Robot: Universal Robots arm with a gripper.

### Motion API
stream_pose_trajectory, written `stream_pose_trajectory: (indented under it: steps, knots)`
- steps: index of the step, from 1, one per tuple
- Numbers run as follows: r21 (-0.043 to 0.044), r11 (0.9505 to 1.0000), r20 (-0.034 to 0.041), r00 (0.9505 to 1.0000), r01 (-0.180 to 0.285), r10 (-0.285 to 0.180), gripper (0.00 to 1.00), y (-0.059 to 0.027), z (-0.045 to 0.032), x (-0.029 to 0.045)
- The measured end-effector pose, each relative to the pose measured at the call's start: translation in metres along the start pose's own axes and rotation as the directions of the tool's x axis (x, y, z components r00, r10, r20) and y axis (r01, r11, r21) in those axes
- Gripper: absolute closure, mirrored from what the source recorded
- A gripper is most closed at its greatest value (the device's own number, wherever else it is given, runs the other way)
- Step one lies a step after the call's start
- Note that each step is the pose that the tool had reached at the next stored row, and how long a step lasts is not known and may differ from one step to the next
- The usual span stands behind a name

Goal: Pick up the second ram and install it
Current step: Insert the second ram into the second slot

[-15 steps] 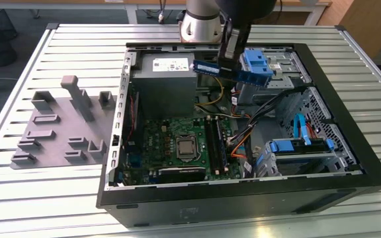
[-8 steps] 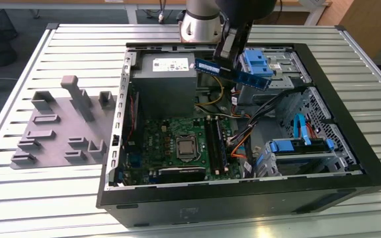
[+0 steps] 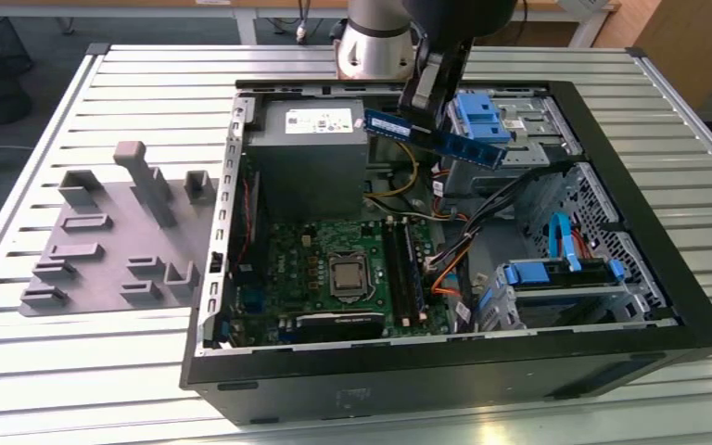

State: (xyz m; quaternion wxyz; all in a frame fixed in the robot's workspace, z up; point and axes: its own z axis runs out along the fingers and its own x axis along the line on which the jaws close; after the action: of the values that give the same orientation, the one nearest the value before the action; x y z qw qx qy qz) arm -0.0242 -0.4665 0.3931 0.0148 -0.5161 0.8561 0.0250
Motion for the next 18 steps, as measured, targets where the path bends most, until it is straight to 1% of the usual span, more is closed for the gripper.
stream_pose_trajectory:
  steps: [7, 9, 11, 13, 15, 18]
  knots:
    - [0.0004, 1.0000, 0.0003, 1.0000, -0.008, 0.008, 0.86, 0.0000, 0.0001, 0.0000]
    - [0.0016, 0.9996, 0.0007, 0.9996, -0.030, 0.030, 0.86, 0.0000, 0.0002, 0.0000]
    - [0.0034, 0.9980, 0.0015, 0.9980, -0.063, 0.063, 0.86, 0.0000, 0.0005, 0.0000]
    - [0.0053, 0.9950, 0.0024, 0.9950, -0.100, 0.100, 0.86, 0.0000, 0.0008, 0.0000]
    - [0.0072, 0.9907, 0.0034, 0.9908, -0.136, 0.136, 0.86, 0.0000, 0.0011, 0.0000]
    - [0.0101, 0.9821, 0.0047, 0.9822, -0.188, 0.188, 0.86, 0.0000, 0.0017, 0.0001]
